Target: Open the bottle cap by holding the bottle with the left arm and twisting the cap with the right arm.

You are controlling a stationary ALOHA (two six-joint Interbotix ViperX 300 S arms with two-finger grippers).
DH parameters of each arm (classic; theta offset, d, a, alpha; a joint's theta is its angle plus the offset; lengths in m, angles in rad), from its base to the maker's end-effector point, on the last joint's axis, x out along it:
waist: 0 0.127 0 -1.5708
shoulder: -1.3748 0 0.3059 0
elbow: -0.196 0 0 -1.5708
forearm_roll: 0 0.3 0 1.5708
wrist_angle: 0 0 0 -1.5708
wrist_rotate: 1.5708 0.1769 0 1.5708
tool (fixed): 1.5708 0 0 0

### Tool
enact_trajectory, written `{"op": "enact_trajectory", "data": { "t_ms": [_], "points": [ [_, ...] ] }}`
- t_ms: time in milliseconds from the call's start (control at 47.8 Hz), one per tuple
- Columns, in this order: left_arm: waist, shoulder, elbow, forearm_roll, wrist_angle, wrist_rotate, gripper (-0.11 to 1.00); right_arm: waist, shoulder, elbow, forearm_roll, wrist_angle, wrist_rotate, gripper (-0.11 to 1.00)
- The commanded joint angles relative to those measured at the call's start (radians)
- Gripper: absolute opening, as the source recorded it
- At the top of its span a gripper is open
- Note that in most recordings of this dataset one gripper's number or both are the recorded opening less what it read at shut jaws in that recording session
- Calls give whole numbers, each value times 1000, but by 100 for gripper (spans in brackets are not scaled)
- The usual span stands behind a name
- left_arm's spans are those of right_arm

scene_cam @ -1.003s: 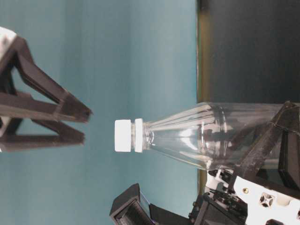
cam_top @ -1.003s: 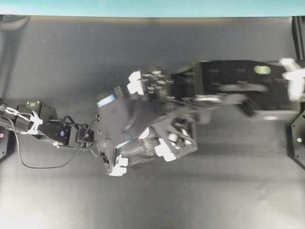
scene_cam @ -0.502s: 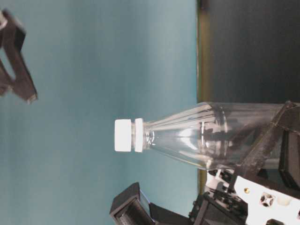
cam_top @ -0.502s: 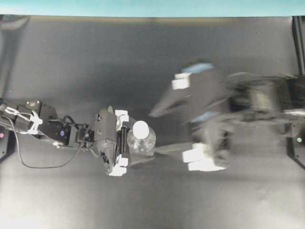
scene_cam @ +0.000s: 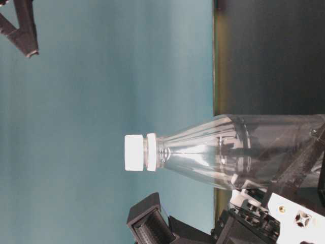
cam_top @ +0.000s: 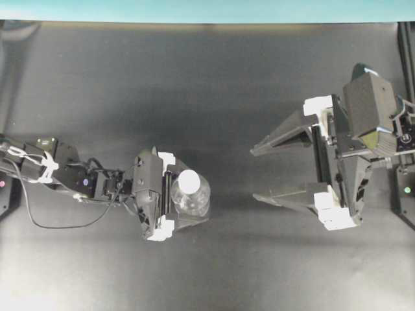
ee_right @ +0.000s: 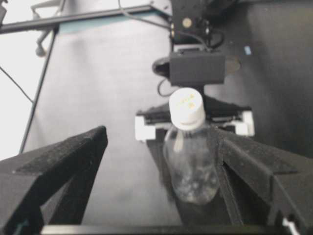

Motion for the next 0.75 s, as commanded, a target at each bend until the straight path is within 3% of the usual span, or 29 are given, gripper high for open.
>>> {"op": "enact_trajectory", "data": {
  "t_ms": [0,732],
  "points": [
    [-12,-14,-2,3,37,-2,99,-3,-9,-3,0,-3,12,80],
    [-9,-61,-60,3,201,-3,100,-9,-101,104,-2,-8,11,80]
  ]
}}
